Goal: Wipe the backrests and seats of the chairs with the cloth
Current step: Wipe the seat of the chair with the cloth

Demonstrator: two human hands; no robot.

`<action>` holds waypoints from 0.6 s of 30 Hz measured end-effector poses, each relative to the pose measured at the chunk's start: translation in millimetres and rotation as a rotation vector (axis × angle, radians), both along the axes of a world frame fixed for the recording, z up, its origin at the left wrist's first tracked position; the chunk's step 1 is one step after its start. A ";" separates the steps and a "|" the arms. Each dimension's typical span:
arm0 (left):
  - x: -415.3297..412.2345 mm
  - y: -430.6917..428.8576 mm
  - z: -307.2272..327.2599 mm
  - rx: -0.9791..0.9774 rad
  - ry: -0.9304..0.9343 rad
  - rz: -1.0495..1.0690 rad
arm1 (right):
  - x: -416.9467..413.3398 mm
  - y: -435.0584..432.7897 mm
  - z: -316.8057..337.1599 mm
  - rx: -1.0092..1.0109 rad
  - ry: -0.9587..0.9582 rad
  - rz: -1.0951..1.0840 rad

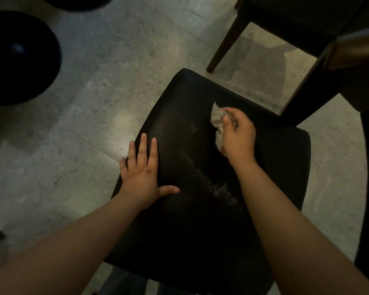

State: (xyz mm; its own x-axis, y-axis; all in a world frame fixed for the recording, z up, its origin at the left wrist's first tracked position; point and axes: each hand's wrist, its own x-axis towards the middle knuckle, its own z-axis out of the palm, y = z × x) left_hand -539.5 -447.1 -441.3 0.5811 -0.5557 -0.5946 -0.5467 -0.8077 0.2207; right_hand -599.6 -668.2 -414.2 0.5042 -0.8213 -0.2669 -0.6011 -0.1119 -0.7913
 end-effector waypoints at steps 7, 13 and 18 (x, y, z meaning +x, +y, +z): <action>0.0 1.0 1.7 -0.017 0.016 0.017 | -10.3 55.6 -16.1 -0.049 0.069 0.143; 14.0 12.0 10.0 -0.178 0.178 0.054 | -14.7 36.9 1.0 0.154 -0.031 0.102; 19.2 28.9 10.5 -0.177 0.183 0.112 | 20.3 -6.7 3.5 -0.044 0.031 0.051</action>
State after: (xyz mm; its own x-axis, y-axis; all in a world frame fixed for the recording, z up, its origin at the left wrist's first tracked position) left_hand -520.3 -418.3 -430.8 0.5366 -0.5985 -0.5949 -0.3940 -0.8011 0.4506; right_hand -579.3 -674.9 -410.7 0.5381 -0.8058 -0.2473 -0.6179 -0.1775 -0.7660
